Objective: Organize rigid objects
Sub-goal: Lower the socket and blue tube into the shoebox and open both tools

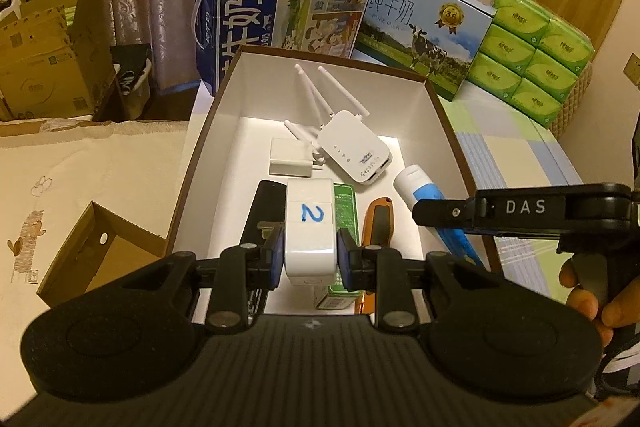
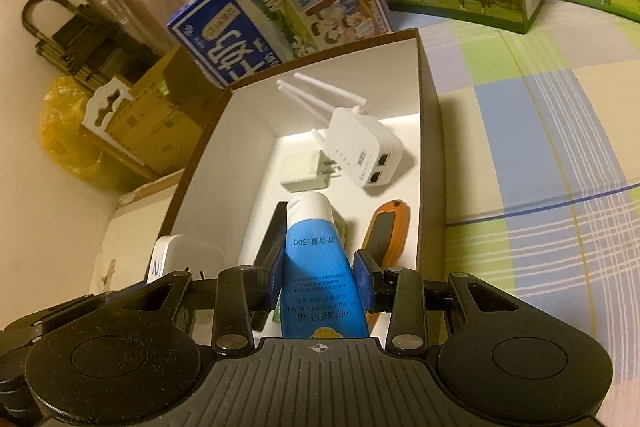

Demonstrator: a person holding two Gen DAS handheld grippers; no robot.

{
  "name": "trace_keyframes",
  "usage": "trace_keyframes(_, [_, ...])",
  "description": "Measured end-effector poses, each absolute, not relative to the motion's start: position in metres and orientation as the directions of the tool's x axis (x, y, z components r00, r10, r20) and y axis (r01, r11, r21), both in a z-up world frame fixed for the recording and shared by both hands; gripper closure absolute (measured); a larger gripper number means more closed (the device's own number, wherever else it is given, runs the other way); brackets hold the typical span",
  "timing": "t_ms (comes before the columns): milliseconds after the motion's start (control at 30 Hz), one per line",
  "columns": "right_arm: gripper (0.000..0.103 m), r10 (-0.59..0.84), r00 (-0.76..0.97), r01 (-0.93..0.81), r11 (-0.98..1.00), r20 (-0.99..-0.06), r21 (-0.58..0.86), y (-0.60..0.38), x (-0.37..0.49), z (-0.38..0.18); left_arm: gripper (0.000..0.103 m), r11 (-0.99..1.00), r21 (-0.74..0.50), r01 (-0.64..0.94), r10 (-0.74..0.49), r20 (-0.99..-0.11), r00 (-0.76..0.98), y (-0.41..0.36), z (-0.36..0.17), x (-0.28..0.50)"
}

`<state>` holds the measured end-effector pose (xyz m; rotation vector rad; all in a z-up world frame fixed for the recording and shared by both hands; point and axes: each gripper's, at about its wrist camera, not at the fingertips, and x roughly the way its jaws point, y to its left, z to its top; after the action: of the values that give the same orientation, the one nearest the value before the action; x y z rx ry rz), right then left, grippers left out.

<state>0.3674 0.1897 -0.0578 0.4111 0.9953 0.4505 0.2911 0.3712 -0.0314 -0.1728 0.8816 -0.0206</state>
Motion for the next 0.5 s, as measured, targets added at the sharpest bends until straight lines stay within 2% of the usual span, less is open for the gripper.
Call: trace_keyframes(500, [0.068, 0.315, 0.574, -0.087, 0.941, -0.756, 0.326, 0.220, 0.415, -0.069, 0.081, 0.984, -0.178, -0.023, -0.130, -0.797, 0.590, 0.388, -0.057, 0.338])
